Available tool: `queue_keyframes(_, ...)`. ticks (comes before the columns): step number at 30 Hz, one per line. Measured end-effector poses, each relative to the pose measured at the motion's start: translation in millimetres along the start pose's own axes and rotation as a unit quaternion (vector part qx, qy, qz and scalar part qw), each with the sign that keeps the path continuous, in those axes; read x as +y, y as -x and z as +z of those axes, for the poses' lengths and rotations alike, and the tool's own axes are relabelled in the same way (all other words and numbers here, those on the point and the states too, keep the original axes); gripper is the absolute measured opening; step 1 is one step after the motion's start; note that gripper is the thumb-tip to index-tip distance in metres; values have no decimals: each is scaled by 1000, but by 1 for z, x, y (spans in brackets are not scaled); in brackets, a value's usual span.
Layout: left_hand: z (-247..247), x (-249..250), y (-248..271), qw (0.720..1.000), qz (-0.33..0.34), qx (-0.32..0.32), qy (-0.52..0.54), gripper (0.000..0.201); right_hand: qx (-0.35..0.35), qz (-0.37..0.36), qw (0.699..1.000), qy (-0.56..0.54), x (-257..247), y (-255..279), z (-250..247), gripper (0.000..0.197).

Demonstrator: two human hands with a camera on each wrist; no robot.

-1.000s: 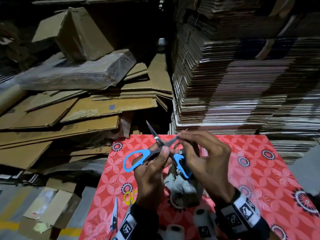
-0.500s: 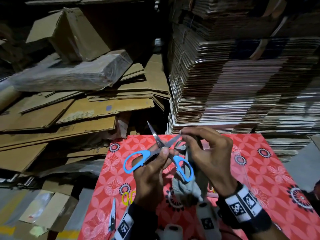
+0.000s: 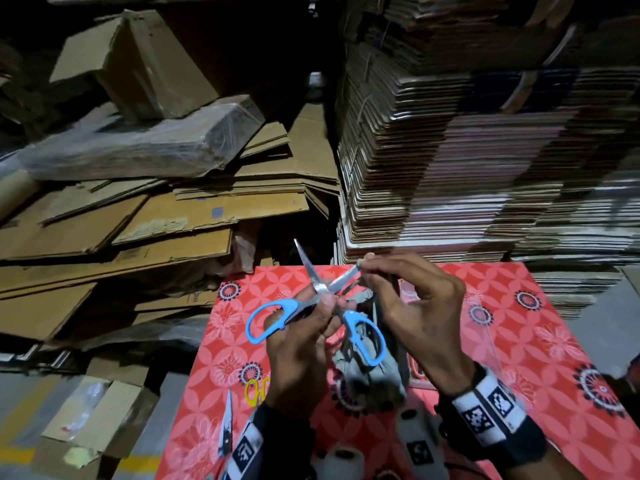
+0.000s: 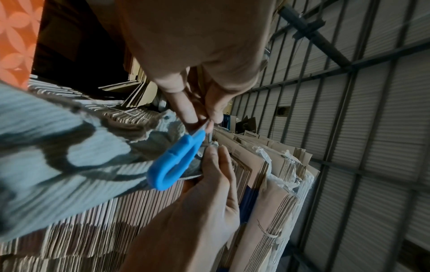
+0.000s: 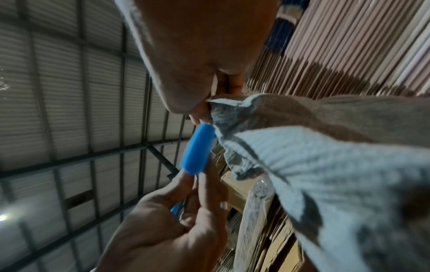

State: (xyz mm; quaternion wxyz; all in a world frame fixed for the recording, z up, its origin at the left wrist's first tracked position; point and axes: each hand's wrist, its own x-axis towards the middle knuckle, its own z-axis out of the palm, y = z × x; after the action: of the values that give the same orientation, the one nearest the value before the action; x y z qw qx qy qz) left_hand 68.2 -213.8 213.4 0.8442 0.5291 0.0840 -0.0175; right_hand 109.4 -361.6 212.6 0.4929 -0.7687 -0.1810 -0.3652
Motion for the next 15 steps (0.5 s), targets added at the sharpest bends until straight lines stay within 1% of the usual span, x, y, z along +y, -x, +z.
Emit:
queue_keyframes(2,-1,0,0,1000,-19,-19,13,59,-14,-17,1000,0,-1,-4,-3,23)
queue_keyframes(3,0,2,1,999,-18,-21,18,58,-17,-21,1000,3,2,-8,-6,22)
queue_keyframes(5,1,1,2,999,11,-8,39,41,-11,5,1000,-1,13,-19,-12,23)
queue_keyframes(7,2,-3,3,997,59,14,50,26,20,67,997,-35,26,-32,-22,27)
queue_keyframes(8,2,-4,3,996,73,21,49,20,34,91,994,-56,30,-35,-28,28)
queue_keyframes(10,-3,-8,0,994,85,39,52,10,35,106,990,-89,28,-33,-32,28)
queue_keyframes(11,-4,-8,-1,993,96,51,39,11,29,101,990,-97,22,-28,-32,26)
queue_keyframes(13,-4,-11,-4,991,119,57,8,17,17,62,995,-81,10,-18,-27,22)
queue_keyframes(15,-2,-11,-4,993,106,54,14,15,1,17,999,-42,3,-9,-20,18)
